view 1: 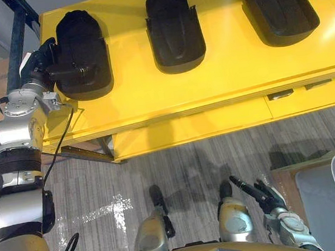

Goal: Walk over and take three plastic housings, then place them on the shelf

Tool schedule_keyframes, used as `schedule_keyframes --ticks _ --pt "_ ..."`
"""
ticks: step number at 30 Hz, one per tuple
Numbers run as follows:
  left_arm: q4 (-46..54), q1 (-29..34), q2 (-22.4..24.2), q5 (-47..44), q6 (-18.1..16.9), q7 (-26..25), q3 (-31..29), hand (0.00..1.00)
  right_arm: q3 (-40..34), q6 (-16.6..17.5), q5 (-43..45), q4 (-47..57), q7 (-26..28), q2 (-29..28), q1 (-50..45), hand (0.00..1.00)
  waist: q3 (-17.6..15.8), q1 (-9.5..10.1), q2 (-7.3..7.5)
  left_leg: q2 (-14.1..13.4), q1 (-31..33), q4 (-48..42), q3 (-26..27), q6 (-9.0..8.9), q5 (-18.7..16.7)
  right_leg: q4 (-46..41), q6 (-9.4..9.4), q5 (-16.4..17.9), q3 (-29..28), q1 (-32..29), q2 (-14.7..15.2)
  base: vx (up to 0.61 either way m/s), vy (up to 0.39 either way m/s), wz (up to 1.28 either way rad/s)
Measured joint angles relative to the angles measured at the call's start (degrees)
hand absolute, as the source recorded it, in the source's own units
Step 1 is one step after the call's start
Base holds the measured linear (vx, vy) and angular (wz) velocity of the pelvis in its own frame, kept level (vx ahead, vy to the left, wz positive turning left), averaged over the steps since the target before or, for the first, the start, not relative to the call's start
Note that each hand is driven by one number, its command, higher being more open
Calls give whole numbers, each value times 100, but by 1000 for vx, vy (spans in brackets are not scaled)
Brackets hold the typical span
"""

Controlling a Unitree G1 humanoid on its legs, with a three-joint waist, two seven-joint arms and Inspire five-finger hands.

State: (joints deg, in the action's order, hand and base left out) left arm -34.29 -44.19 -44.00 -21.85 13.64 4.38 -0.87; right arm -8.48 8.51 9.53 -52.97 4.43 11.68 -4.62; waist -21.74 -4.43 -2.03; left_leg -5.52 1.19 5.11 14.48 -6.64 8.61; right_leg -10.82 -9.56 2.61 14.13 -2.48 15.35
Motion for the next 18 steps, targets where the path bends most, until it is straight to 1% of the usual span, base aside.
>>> schedule_keyframes --ticks 3,6,8,9,11,13,15,16,18 --pt "7 81 -107 0 13 1 -1 100 -1 -34 -3 -7 1 -41 -88 100 86 3 -35 -29 -65 -2 37 0 0 123 2 -21 46 140 -47 11 0 1" --pt "19 215 -144 -1 12 -7 -5 100 -56 -45 -4 -24 -5 -54 -266 100 352 13 -123 -26 -144 -18 94 2 2 332 -6 -66 138 365 -63 42 6 7" --pt "31 217 -203 0 12 -29 -6 100 -66 -63 -5 -30 -7 -69 -292 100 395 74 -145 -27 -269 -21 159 2 3 459 1 -112 137 529 -81 24 5 -5" --pt "52 218 -206 1 11 -71 -15 100 -81 -64 -5 -30 -10 -69 -338 100 503 113 -179 -27 -309 -20 195 2 2 591 -4 -166 142 624 -97 10 9 -9" --pt "100 220 -263 0 -62 -104 -23 100 -95 -67 -5 -59 -15 -73 -337 100 607 131 -229 -28 -367 -15 201 2 2 724 -9 -220 164 749 -115 0 4 -2" --pt "166 234 -391 -4 -176 -139 -25 100 -96 -67 -5 -102 -20 -80 -337 100 777 123 -329 -93 -323 2 216 7 -81 815 -10 -245 213 767 -184 -45 0 4" --pt "300 281 -430 -55 -284 -206 -95 100 -96 -77 -5 -209 -48 -93 -343 100 874 141 -355 -121 -325 3 225 20 -82 846 1 -255 231 782 -219 -20 -2 0" --pt "380 342 -432 -110 -392 -239 -141 100 -102 -99 -5 -288 -76 -93 -355 100 942 154 -364 -132 -329 3 226 23 -79 893 10 -278 233 806 -238 0 0 0" --pt "493 387 -433 -466 -500 -306 -189 100 -115 -145 -5 -377 -107 -94 -364 100 991 155 -355 -145 -354 3 222 26 -75 905 17 -287 234 845 -254 0 0 0"
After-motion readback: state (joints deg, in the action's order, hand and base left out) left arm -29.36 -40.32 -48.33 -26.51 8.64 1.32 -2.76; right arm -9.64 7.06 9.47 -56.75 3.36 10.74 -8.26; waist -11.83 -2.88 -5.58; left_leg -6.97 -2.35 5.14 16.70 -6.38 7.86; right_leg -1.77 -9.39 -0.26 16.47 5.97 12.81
